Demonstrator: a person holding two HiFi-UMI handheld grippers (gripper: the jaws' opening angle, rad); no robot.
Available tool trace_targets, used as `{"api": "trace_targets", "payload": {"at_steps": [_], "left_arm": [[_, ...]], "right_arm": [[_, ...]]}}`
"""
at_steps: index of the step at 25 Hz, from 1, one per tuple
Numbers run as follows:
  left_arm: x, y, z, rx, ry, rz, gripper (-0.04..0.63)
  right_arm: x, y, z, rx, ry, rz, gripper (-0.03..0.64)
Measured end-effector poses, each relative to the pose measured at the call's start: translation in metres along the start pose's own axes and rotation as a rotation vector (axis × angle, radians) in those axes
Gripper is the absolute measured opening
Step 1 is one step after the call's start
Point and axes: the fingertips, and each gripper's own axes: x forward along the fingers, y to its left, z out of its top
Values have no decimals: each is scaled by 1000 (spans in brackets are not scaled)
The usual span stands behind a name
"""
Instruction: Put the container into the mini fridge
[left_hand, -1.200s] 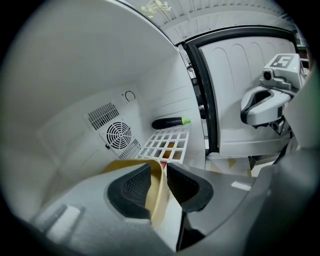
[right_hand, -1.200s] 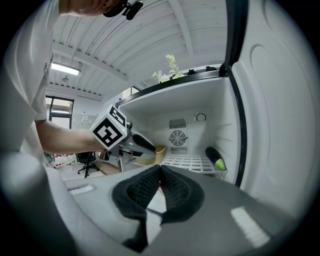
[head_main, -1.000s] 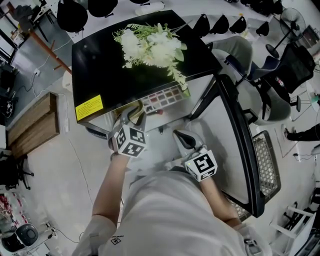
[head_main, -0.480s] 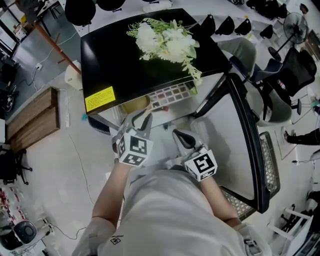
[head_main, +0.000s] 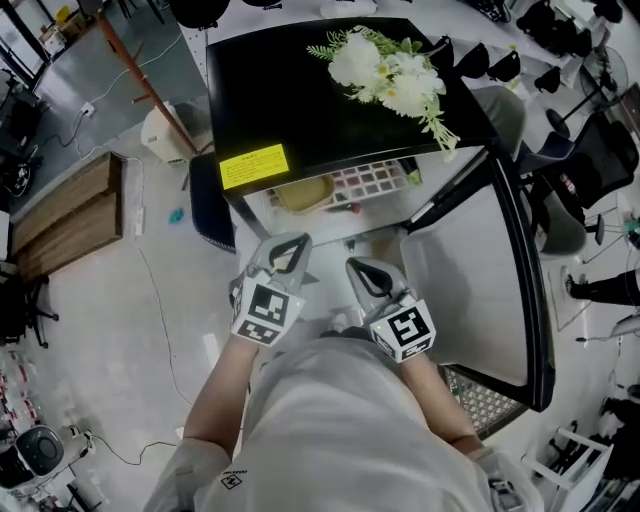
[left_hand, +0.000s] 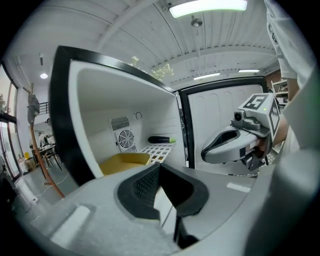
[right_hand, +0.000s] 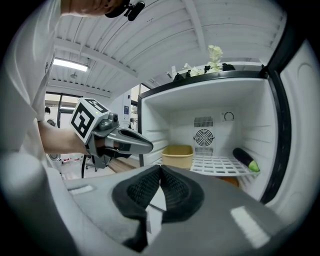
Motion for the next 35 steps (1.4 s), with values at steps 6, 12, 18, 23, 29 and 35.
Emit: {"api": "trace_targets", "payload": {"at_steps": [6,12,18,23,29,35], "left_arm": [[-44,12,-34,-65,18,49,9],[-103,19,-80,-121,42,135,8],[-178,34,-127,-183,57,255,9],[-238,39,-160,-241,73,341,9],[-300,40,-191,-316,59,413,9],[-352,40,-209,-355,27,476,9]], "right_arm": [[17,40,2,-24,16,65,3],[38,93,-1,-39,3,147,4],[62,161,-2,-61,-1,254,4],[73,214,0,-80,1,328,3],[80,272,1,-102,1,392,4],[82,318,2,-127,-1,449,3]]}}
